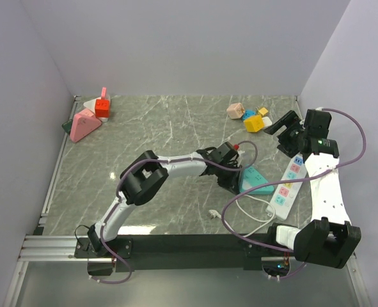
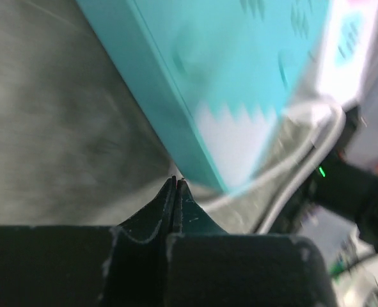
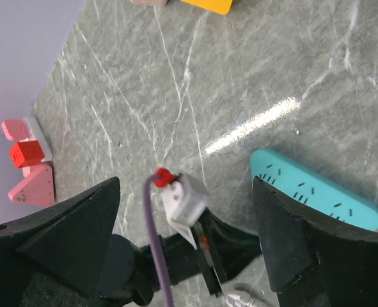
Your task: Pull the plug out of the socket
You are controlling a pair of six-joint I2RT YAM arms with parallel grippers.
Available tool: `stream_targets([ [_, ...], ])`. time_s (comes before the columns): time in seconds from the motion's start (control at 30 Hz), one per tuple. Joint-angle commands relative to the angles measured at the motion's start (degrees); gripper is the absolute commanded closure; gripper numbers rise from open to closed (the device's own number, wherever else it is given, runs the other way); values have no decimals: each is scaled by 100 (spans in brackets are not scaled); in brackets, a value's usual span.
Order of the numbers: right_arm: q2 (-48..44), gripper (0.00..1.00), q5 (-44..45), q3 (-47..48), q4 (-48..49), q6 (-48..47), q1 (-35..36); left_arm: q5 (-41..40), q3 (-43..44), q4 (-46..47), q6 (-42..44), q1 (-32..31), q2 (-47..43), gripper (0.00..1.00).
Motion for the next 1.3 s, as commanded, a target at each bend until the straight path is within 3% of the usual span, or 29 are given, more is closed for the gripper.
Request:
stream_targets([
  [0.0,-157,11,-60,-42,220,41,-5,1104,-434,820,97,122,-514,100],
  [0.07,-139,11,-34,-33,229,32,-5,1369,-794,1505,-17,202,-881,100],
  [0.13,-122,11,-25,-24,220,32,-5,1291,-1112,1596,0,263,-1137,100],
  [0.33,-121,11,-43,-41,264,41,-5,-1246,-1199,-91,141,1078,-1716,99],
  [0.4,-104,11,-52,-59,273,32,-5,-2081,-1323,-574,254,1404,-1998,94],
  [0.5,-78,9,-113,-129,326,50,-5,-3012,-1156,-1284,299,2142,-2429,64],
  [0.53,-60,9,-131,-147,343,50,3,-3173,-1121,-1392,247,2588,-2613,40],
  [0.63,-16,6,-175,-182,379,41,39,-3394,-1007,-1718,-52,3555,-2921,17],
  [0.73,28,4,-201,-217,423,32,126,-3254,-928,-1789,-430,4471,-3080,1],
  [1.0,221,2,-254,-174,467,-29,337,-2700,-717,-1710,-2169,6404,-3081,1],
  [1.27,432,2,-254,-15,449,-91,434,-2955,-892,-1149,-4268,7048,-3336,1],
])
